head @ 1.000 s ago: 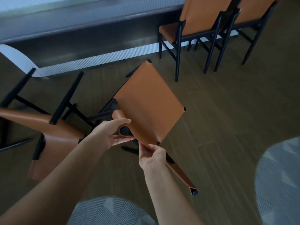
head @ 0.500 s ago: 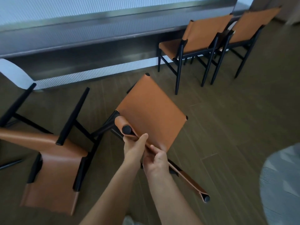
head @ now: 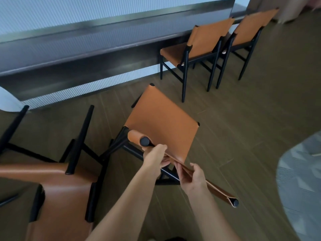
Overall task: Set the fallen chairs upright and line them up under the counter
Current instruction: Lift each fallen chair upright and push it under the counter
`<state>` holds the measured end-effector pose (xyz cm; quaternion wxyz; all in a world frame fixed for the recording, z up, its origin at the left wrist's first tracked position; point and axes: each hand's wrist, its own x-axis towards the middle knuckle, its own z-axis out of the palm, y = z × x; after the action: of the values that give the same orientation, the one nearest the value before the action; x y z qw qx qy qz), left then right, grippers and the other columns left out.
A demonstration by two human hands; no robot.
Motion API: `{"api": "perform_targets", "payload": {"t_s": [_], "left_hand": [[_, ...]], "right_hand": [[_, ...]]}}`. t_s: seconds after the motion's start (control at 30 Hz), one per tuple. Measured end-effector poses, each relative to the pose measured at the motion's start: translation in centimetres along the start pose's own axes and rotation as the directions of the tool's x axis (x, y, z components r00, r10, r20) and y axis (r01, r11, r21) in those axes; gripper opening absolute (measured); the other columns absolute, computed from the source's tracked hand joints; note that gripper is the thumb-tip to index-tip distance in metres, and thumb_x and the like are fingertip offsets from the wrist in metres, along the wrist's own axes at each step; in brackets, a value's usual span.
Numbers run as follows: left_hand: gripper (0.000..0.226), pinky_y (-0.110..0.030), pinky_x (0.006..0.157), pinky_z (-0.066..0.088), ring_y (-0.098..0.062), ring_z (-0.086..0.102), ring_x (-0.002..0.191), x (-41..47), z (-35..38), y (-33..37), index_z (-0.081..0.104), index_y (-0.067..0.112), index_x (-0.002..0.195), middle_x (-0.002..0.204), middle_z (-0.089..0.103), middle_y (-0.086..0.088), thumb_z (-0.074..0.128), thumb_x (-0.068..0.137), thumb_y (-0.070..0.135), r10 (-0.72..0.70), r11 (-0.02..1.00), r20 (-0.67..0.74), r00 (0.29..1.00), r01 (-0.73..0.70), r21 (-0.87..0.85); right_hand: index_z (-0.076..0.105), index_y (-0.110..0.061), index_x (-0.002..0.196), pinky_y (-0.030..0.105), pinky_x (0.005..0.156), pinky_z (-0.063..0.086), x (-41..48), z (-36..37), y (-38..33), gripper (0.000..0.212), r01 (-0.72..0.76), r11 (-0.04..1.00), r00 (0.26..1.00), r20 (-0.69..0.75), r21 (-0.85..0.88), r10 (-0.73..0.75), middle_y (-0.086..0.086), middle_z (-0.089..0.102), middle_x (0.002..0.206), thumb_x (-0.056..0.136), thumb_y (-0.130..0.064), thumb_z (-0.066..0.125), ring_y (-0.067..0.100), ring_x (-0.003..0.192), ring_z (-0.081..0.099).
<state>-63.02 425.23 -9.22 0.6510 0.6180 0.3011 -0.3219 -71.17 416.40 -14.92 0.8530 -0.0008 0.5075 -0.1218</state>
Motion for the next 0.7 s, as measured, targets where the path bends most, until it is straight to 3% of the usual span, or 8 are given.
{"api": "perform_targets", "payload": {"t_s": [0.07,0.13,0.23,0.47,0.57,0.7], "left_hand": [[0.02,-0.034,0.071,0.06,-0.029,0.07,0.087,0.1,0.0,0.1,0.046,0.017,0.083,0.081,0.059,-0.005,0.063,0.089,0.007,0.007,1.0,0.005,1.0,-0.007,-0.028],[0.018,-0.036,0.073,0.061,-0.027,0.07,0.086,0.3,-0.1,0.7,0.051,0.013,0.098,0.086,0.061,-0.006,0.061,0.088,0.003,0.028,0.998,0.027,0.999,-0.027,-0.061],[0.037,-0.039,0.076,0.06,-0.022,0.068,0.082,1.0,-0.5,2.1,0.049,0.01,0.118,0.097,0.064,-0.009,0.053,0.086,-0.006,0.071,0.995,0.027,0.997,-0.069,-0.073],[0.052,-0.036,0.067,0.061,-0.029,0.066,0.096,2.1,0.0,5.3,0.044,0.008,0.135,0.125,0.058,-0.018,0.05,0.086,-0.009,0.11,0.973,0.05,0.993,-0.097,-0.211],[0.047,-0.035,0.059,0.061,-0.031,0.067,0.097,2.3,0.1,5.5,0.045,0.004,0.131,0.115,0.062,-0.02,0.048,0.086,-0.01,0.105,0.951,0.025,0.994,-0.093,-0.296],[0.036,-0.033,0.048,0.057,-0.033,0.068,0.081,2.7,-0.6,5.9,0.049,-0.003,0.123,0.093,0.065,-0.022,0.047,0.088,-0.009,0.056,0.9,-0.048,0.997,-0.072,-0.431]], "right_hand": [[0.048,0.015,0.124,0.033,0.039,0.054,0.6,0.9,-0.1,0.033,0.014,0.999,1.0,-0.019,-0.05,-0.015,0.034,0.056,0.127,0.097,-0.002,0.042,0.046,0.111,0.06],[0.047,0.018,0.126,0.036,0.04,0.056,1.0,1.7,-0.2,0.035,0.023,0.996,1.0,-0.017,-0.09,-0.024,0.036,0.054,0.127,0.094,0.004,0.04,0.049,0.109,0.059],[0.045,0.018,0.13,0.04,0.042,0.056,1.2,3.2,-0.2,0.038,0.028,0.991,1.0,0.005,-0.132,-0.028,0.037,0.054,0.126,0.094,0.007,0.039,0.051,0.104,0.06],[0.045,0.015,0.128,0.048,0.048,0.058,1.1,8.4,-2.1,0.036,0.084,0.96,0.994,0.087,-0.268,-0.063,0.035,0.061,0.112,0.093,0.009,0.041,0.051,0.093,0.063],[0.047,0.012,0.124,0.048,0.048,0.058,1.3,10.2,-2.8,0.032,0.082,0.926,0.994,0.103,-0.368,-0.047,0.032,0.063,0.102,0.092,0.01,0.041,0.048,0.083,0.064],[0.047,0.006,0.11,0.048,0.049,0.057,1.7,12.6,-2.4,0.02,0.071,0.877,0.992,0.129,-0.476,-0.01,0.026,0.059,0.092,0.091,0.013,0.04,0.043,0.076,0.062]]}}
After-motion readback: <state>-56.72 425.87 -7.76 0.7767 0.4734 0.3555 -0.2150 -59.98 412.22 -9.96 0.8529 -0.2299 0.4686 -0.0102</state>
